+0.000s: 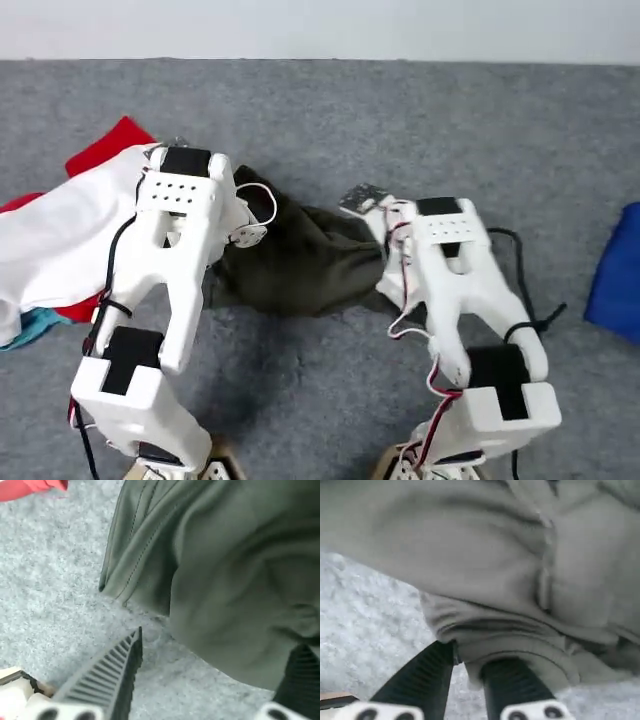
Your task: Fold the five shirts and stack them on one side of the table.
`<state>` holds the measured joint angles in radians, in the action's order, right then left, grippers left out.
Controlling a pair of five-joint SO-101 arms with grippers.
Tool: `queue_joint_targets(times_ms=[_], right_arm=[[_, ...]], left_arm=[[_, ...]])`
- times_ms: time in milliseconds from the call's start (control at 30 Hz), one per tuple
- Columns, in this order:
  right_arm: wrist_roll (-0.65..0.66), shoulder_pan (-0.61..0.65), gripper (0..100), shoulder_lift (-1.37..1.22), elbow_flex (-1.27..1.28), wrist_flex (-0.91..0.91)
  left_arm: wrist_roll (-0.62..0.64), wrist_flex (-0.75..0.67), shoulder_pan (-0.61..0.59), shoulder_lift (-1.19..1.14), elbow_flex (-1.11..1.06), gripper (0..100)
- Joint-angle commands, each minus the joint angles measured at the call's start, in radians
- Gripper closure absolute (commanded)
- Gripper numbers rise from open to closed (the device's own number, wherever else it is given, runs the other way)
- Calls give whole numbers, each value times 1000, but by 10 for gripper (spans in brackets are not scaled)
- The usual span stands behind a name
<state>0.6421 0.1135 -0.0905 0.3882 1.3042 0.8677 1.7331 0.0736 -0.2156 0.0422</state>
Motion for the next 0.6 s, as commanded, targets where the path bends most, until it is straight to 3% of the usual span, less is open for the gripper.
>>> queue_joint_targets(times_ms=[0, 567], right_arm=[[100, -97, 985, 8, -41, 62], [637, -657, 987, 7, -120, 328]], left_arm=[[-14, 25, 3, 60, 4, 585], [-14, 25, 3, 52, 4, 585]])
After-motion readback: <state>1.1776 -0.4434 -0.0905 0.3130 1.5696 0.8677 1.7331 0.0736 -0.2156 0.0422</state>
